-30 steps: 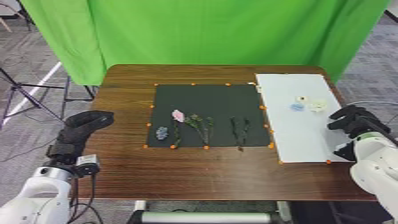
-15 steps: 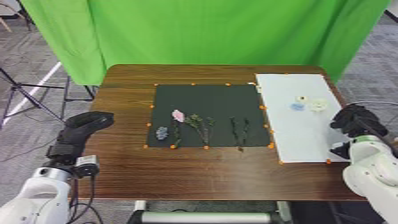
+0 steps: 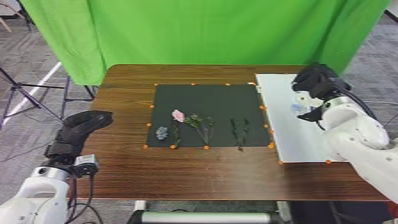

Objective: Arrange flowers

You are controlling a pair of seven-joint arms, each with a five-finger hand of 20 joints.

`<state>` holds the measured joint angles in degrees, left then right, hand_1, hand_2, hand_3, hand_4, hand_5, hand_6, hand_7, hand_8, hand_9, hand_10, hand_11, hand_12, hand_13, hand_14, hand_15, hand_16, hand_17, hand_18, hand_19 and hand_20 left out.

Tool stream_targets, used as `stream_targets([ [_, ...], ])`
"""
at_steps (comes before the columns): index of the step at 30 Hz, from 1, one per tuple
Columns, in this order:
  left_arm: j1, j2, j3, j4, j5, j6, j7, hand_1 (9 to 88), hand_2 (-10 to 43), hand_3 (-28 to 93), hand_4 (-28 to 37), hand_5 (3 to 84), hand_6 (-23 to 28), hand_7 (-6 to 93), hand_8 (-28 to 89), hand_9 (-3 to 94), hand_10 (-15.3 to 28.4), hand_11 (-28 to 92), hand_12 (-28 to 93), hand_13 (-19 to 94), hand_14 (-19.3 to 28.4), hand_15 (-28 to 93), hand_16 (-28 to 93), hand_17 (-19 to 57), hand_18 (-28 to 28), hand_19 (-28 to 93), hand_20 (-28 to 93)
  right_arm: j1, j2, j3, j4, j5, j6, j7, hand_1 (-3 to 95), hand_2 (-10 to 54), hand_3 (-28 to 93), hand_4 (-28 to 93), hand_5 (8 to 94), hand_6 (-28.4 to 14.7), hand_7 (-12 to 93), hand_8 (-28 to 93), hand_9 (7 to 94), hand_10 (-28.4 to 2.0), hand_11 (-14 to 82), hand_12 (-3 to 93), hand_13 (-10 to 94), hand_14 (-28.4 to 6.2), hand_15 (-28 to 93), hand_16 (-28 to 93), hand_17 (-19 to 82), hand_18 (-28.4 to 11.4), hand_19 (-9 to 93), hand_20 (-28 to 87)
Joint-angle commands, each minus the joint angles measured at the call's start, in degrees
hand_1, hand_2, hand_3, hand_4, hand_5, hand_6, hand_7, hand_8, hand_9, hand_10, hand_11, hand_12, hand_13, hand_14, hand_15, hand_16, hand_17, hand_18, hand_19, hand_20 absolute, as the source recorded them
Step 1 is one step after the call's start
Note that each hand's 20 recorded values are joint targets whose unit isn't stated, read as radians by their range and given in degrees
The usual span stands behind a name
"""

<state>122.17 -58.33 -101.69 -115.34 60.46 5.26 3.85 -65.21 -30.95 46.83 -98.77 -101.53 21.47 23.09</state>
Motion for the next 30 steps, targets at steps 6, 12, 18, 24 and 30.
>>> stream_targets([
  [6, -0.46, 0.01, 0.24, 0.01, -0.62, 0.22, -0.20, 53.9, 14.7, 54, -12.8, 52.0, 2.6, 23.9, 4, 50.9, 13.7, 27, 9, 40, 16.9, 24, -6, 6.6, 9.2, 16, 13, 29.54, -15.86, -24.70, 0.73, 5.47, -9.17, -5.61, 62.1, -9.5, 58, -16, 79.3, 0.9, 17, 8, 82.3, -11.3, 4.8, 40.0, 84, -2.1, 71, 31, 60, -14.4, 93, 64],
  [12, -1.23, 0.02, 0.67, 0.22, -0.57, -0.26, -0.55, 53.0, 14.6, 55, -13.0, 52.0, 2.6, 23.7, 4, 50.9, 13.8, 27, 9, 40, 16.8, 24, -6, 6.5, 9.2, 16, 13, 33.52, -20.97, -30.24, 3.69, 6.29, -13.07, -6.16, 62.1, -9.5, 58, -16, 79.3, 0.9, 17, 8, 82.1, -11.1, 4.7, 39.8, 84, -2.1, 71, 31, 60, -14.4, 93, 64],
  [18, -1.33, -0.04, 0.51, 0.19, -0.87, -0.84, -0.87, 52.2, 14.5, 56, -13.3, 51.8, 2.5, 23.1, 4, 50.8, 13.8, 27, 9, 40, 17.1, 24, -6, 6.3, 9.3, 16, 13, 33.58, -24.19, -33.02, 6.24, 6.15, -15.90, -5.95, 61.9, -9.5, 58, -16, 79.3, 1.0, 17, 8, 81.8, -11.0, 4.5, 39.5, 84, -2.0, 71, 31, 60, -14.4, 93, 64],
  [24, -1.93, -0.10, 0.70, 0.67, 0.04, -1.58, -1.27, 49.9, 14.0, 58, -13.2, 51.7, 2.1, 22.9, 3, 50.4, 13.9, 26, 9, 39, 17.3, 24, -6, 5.7, 9.5, 17, 12, 32.48, -25.93, -35.14, 8.72, 3.80, -15.93, -6.44, 61.5, -9.5, 59, -16, 79.1, 1.2, 17, 8, 81.6, -11.0, 4.4, 39.3, 84, -2.2, 71, 31, 60, -14.6, 93, 65],
  [30, -2.34, 0.00, 0.76, 0.81, -0.43, -2.80, -1.86, 46.1, 11.3, 60, -13.6, 51.4, 2.3, 21.6, 2, 49.8, 13.9, 26, 9, 39, 17.4, 24, -6, 5.2, 9.5, 17, 12, 31.13, -26.72, -35.22, 9.87, 0.82, -16.63, -6.42, 61.3, -9.0, 58, -16, 78.1, 1.4, 18, 8, 80.9, -10.7, 4.3, 39.2, 84, -2.2, 71, 31, 59, -14.6, 93, 65],
])
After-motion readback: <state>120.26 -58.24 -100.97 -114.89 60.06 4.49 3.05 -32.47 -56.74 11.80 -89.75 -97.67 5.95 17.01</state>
